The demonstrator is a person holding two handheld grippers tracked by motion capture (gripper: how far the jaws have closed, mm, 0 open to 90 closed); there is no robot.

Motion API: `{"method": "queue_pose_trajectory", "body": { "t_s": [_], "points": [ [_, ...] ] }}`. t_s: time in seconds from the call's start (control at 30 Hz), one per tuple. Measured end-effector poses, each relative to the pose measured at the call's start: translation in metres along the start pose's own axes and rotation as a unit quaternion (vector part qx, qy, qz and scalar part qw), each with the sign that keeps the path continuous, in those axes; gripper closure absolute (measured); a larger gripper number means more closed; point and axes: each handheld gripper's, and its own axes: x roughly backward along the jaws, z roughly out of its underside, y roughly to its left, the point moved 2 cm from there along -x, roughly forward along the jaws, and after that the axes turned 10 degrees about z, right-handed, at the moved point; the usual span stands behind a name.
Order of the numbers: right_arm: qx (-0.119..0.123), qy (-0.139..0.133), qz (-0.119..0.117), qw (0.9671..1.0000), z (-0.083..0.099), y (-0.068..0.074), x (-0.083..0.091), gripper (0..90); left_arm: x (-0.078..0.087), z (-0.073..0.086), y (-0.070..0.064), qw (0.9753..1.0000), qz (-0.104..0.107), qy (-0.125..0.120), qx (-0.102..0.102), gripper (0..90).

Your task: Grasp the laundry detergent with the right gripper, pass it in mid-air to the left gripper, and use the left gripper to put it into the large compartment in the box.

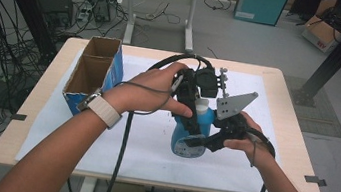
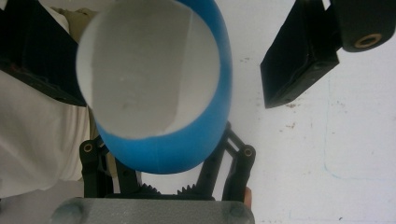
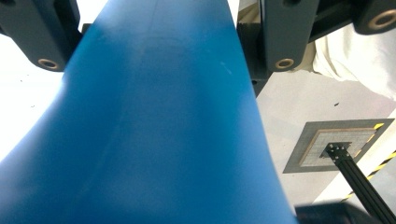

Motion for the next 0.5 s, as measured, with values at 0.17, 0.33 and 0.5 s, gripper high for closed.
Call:
{"method": "queue_pose_trajectory", "body": {
  "t_s": [0.17,0.33,0.5],
  "points": [
    [0.003,-0.001,-0.001,1.0000,0.0004,0.0001,0.0007,43.1,-0.0018,-0.0001,0.0011,1.0000,0.005,0.002,-0.003,15.1],
    [0.002,0.000,-0.002,1.0000,0.0009,0.0005,0.0005,43.2,-0.0024,0.0001,0.0018,0.9999,0.007,0.004,-0.006,19.2],
    [0.003,0.000,-0.004,1.0000,0.0008,0.0017,0.0000,43.2,-0.0043,-0.0007,0.0011,0.9999,0.008,0.003,-0.006,23.4]
  ]
}}
